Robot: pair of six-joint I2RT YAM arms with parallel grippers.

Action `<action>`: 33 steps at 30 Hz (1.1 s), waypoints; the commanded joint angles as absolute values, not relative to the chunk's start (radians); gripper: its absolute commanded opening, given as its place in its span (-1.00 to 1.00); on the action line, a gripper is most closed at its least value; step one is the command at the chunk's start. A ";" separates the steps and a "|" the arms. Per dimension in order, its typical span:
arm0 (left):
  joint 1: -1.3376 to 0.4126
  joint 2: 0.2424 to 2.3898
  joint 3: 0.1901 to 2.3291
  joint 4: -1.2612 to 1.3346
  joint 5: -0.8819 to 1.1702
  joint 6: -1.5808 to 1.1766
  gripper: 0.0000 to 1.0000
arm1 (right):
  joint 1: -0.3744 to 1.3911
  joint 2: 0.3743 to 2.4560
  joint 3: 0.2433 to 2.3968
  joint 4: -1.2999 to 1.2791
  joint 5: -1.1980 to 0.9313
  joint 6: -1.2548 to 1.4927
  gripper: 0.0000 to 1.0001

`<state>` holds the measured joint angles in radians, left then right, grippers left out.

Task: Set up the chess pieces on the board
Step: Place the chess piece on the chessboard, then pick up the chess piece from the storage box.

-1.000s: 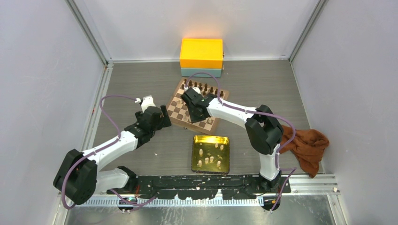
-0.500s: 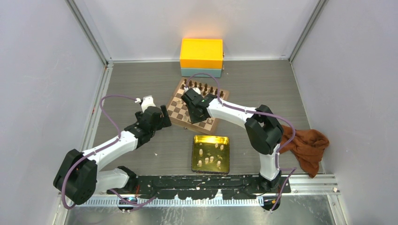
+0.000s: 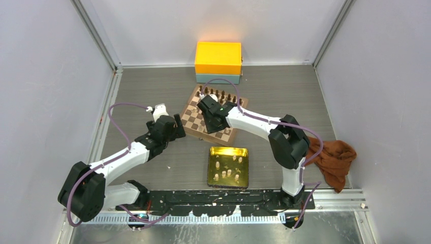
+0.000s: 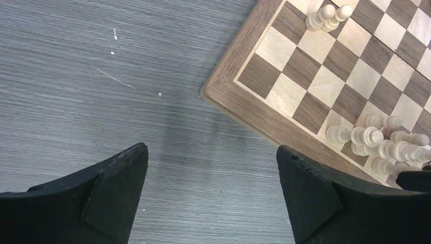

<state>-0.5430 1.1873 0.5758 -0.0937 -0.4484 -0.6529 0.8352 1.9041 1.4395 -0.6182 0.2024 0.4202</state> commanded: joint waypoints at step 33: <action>-0.548 1.233 0.627 -0.087 -0.475 -0.666 0.95 | 1.049 1.317 1.099 -0.677 0.282 0.514 -0.31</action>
<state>-0.5430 1.2186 0.5869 -0.1036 -0.4522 -0.6548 1.0149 1.3853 1.1416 -0.6796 0.2752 0.4782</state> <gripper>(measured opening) 0.975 0.345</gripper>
